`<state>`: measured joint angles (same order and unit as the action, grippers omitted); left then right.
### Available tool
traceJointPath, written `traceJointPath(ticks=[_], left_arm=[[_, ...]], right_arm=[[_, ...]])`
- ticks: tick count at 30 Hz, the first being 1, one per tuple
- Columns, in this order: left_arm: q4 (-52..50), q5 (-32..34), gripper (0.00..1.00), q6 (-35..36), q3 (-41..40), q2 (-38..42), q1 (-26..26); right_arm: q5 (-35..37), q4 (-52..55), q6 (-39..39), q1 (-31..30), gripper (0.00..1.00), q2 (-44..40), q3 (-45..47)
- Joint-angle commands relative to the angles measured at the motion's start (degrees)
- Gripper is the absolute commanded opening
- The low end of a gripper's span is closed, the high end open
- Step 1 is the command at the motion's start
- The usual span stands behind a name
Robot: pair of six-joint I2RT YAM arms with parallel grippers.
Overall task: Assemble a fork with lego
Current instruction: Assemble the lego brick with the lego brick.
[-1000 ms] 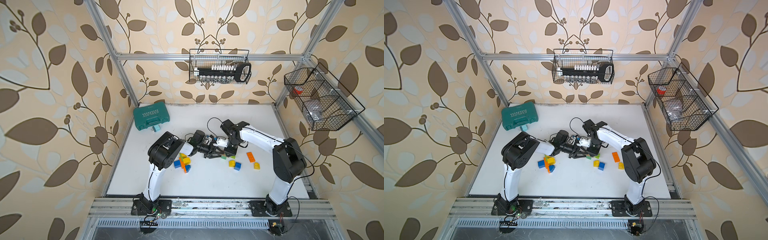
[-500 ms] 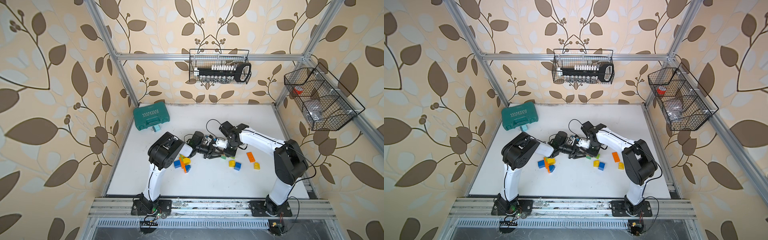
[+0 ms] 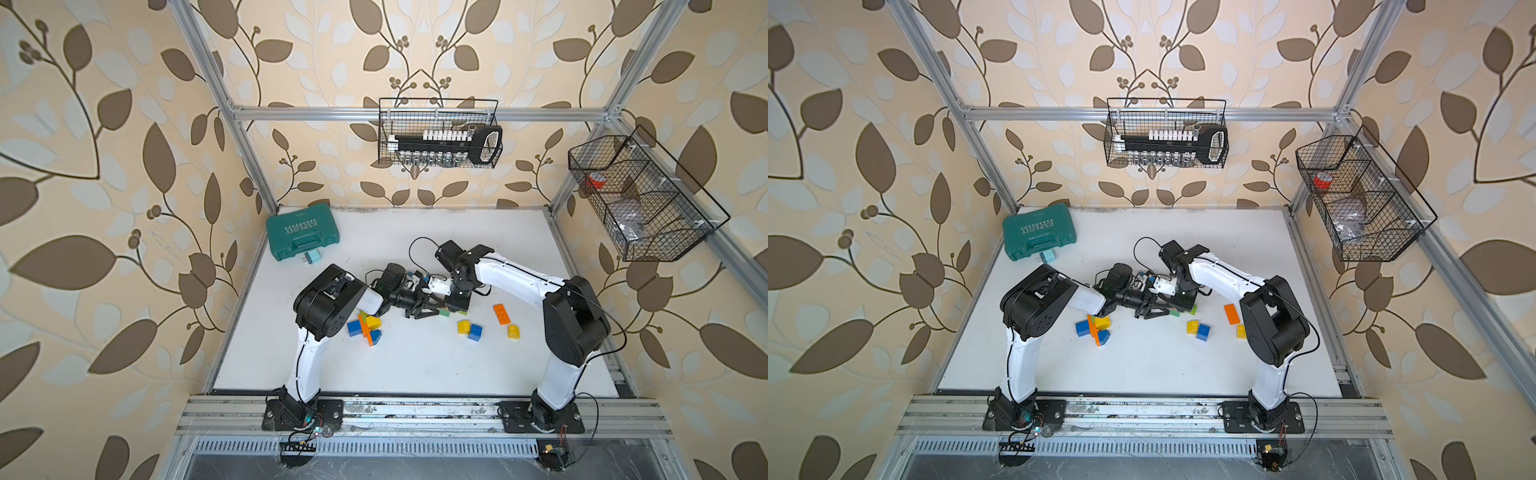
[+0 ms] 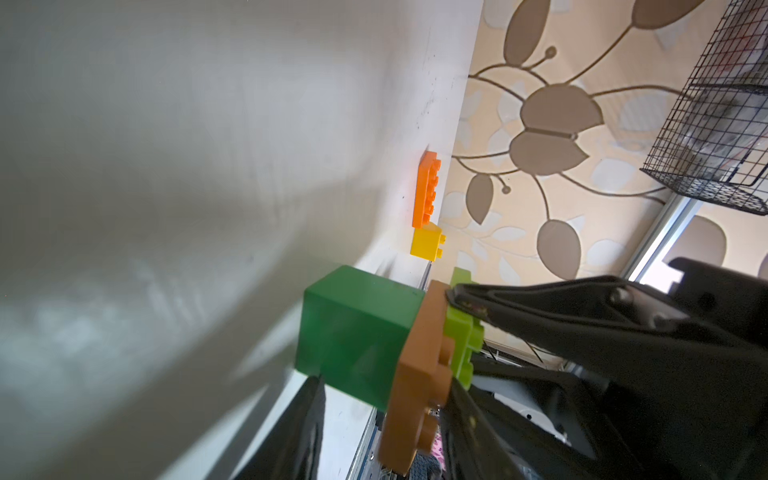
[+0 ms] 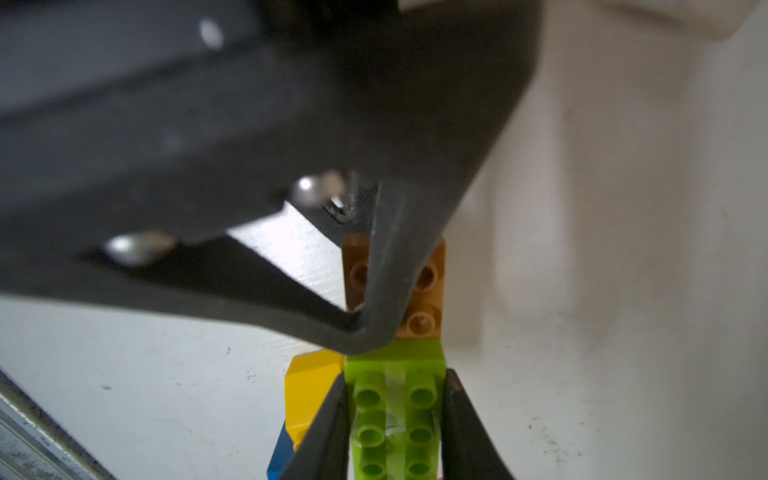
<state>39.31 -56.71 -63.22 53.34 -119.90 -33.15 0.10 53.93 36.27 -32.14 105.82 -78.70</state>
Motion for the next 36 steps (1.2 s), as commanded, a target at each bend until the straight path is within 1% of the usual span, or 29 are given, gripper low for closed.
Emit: traceJointPath(ticks=[1, 5, 9, 12, 16, 20, 27, 30, 33, 34, 35, 36], left_arm=[[3.83, -1.56, 0.50, -1.89, -1.33, 3.60, 0.84], [6.79, -2.06, 0.53, -3.61, -2.72, 4.38, 1.89], [7.14, -2.09, 0.54, -3.74, -3.87, 5.09, 2.71], [7.07, -2.22, 0.55, -3.63, -4.88, 5.70, 3.35], [4.46, -2.26, 0.55, -1.69, -4.67, 6.25, 3.60], [4.02, -2.27, 0.55, -1.22, -4.51, 6.08, 3.68], [3.04, -2.13, 0.57, -0.53, -4.90, 6.46, 3.81], [1.01, -1.94, 0.58, 1.04, -5.20, 7.83, 4.33], [-3.73, -1.36, 0.60, 4.60, -4.71, 10.06, 4.88], [-5.28, -1.14, 0.61, 5.83, -4.51, 10.81, 5.19], [-6.53, -0.97, 0.61, 6.81, -4.39, 11.48, 5.64], [-7.69, -0.87, 0.62, 7.66, -4.30, 12.09, 6.08]], right_arm=[[-1.45, -2.32, 2.46, -0.52, 0.18, 2.91, -2.81], [-0.78, 0.35, 3.10, -0.84, 0.19, 5.72, -5.13], [-0.86, 1.92, 3.36, -1.26, 0.21, 7.69, -6.34], [-2.10, 1.81, 3.35, -1.36, 0.27, 7.65, -6.51], [-3.62, 0.51, 3.02, -1.54, 0.38, 6.22, -6.76], [-4.32, -0.29, 2.75, -1.61, 0.46, 5.37, -7.32], [-4.60, 0.62, 2.06, -1.53, 0.56, 5.00, -7.75], [-6.20, 0.72, 1.25, -1.01, 0.59, 2.59, -6.79], [-7.44, -0.08, -0.39, 0.04, 0.63, -1.35, -4.56], [-7.63, -0.61, -1.29, 0.65, 0.66, -3.11, -3.55], [-7.88, -1.20, -2.24, 1.32, 0.71, -4.82, -2.54], [-7.60, -2.02, -3.36, 1.99, 0.85, -6.29, -1.60]])
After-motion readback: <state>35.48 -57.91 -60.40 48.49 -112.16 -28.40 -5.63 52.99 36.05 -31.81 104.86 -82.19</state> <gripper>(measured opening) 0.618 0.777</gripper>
